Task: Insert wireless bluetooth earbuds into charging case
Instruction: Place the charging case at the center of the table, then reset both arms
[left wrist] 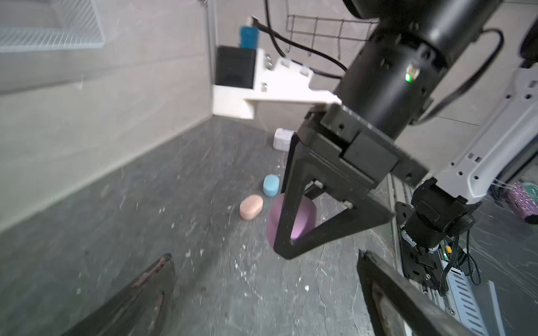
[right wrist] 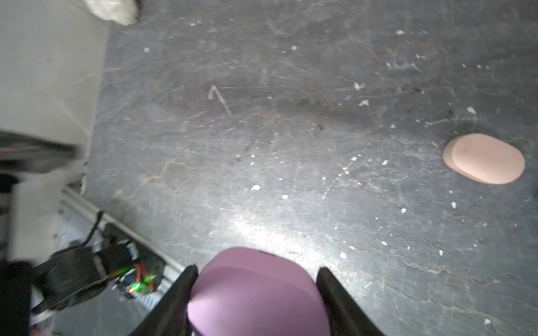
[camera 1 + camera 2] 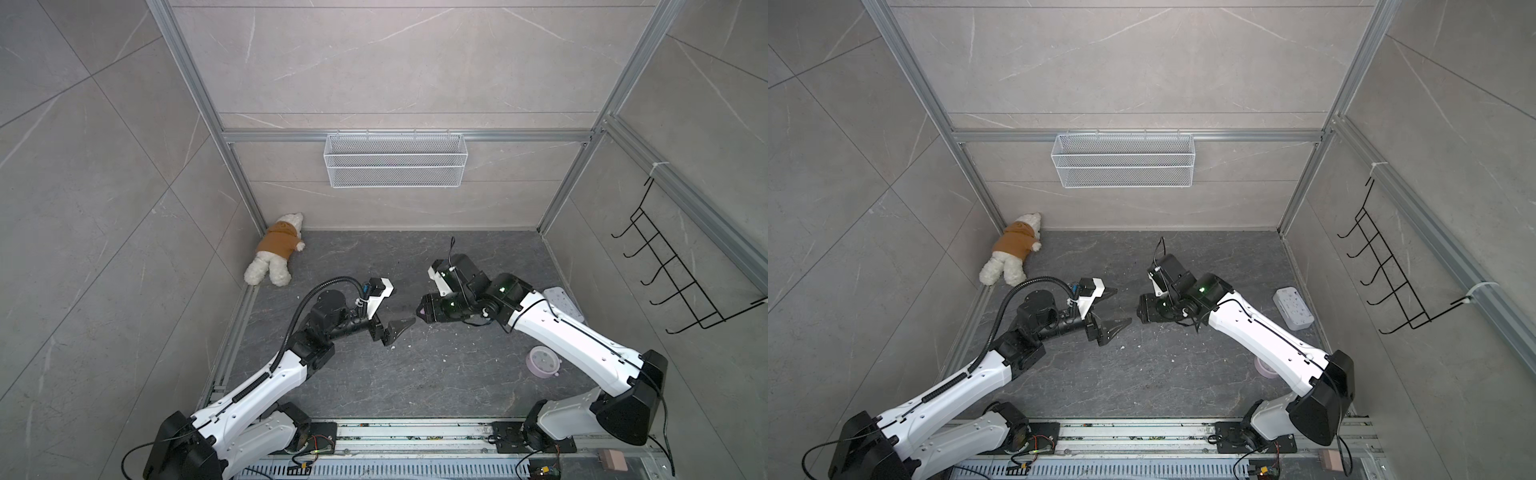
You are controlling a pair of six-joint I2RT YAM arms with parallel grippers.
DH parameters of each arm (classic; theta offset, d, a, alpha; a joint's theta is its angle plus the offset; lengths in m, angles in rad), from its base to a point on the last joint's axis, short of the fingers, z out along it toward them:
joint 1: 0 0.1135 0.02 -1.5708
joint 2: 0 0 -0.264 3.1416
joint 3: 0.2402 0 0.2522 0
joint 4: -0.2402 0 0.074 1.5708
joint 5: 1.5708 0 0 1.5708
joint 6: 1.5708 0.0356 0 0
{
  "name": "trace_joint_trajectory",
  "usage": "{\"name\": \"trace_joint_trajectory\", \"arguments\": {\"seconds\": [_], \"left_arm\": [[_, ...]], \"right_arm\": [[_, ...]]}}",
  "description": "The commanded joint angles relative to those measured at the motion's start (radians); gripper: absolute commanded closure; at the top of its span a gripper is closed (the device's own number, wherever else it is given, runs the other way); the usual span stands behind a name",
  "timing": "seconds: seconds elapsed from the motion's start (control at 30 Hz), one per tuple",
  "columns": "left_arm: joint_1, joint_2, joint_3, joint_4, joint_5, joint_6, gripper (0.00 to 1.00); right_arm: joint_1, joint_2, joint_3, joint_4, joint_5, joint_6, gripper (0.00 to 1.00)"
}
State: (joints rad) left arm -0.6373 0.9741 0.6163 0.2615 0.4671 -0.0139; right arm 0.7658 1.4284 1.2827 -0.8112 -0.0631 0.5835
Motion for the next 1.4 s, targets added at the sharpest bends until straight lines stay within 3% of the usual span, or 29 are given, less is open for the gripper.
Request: {"name": "trace_joint_trajectory", "arguments": {"seconds": [0.0, 0.2, 0.53, 0.6, 0.67, 0.73, 0.83, 0.97, 1.13, 1.27, 1.37], "left_arm": [[-0.002, -0.075, -0.031, -0.139, -0.225, -0.103, 0.00], [-0.004, -0.156, -0.068, -0.304, -0.456, -0.192, 0.00], [-0.001, -0.183, -0.065, -0.406, -0.660, -0.210, 0.00], [0.003, -0.188, -0.058, -0.416, -0.698, -0.200, 0.00], [0.017, -0.200, -0.063, -0.418, -0.738, -0.186, 0.01], [0.053, -0.222, -0.076, -0.403, -0.732, -0.158, 0.01], [0.139, -0.242, -0.081, -0.390, -0.698, -0.115, 0.01], [0.298, -0.228, -0.140, -0.291, -0.610, -0.010, 0.01], [0.491, -0.173, -0.185, -0.099, -0.514, 0.007, 0.01], [0.561, -0.059, -0.234, 0.059, -0.484, 0.053, 0.01], [0.598, 0.002, -0.277, 0.205, -0.458, 0.063, 0.01]], "right_arm": [[-0.004, -0.013, -0.151, 0.205, 0.104, 0.049, 0.54], [-0.003, 0.079, -0.328, 0.356, 0.169, 0.066, 0.53], [-0.003, 0.151, -0.447, 0.476, 0.194, 0.076, 0.50], [-0.002, 0.150, -0.460, 0.485, 0.189, 0.075, 0.41], [-0.003, 0.129, -0.467, 0.480, 0.194, 0.066, 0.25], [-0.003, 0.089, -0.460, 0.451, 0.213, 0.045, 0.12], [-0.005, 0.031, -0.429, 0.389, 0.236, -0.006, 0.01], [-0.034, -0.085, -0.385, 0.336, 0.278, -0.117, 0.00], [-0.223, -0.210, -0.436, 0.397, 0.383, -0.287, 0.00], [-0.385, -0.243, -0.578, 0.632, 0.438, -0.374, 0.00], [-0.443, -0.188, -0.670, 0.846, 0.454, -0.453, 0.00]]}}
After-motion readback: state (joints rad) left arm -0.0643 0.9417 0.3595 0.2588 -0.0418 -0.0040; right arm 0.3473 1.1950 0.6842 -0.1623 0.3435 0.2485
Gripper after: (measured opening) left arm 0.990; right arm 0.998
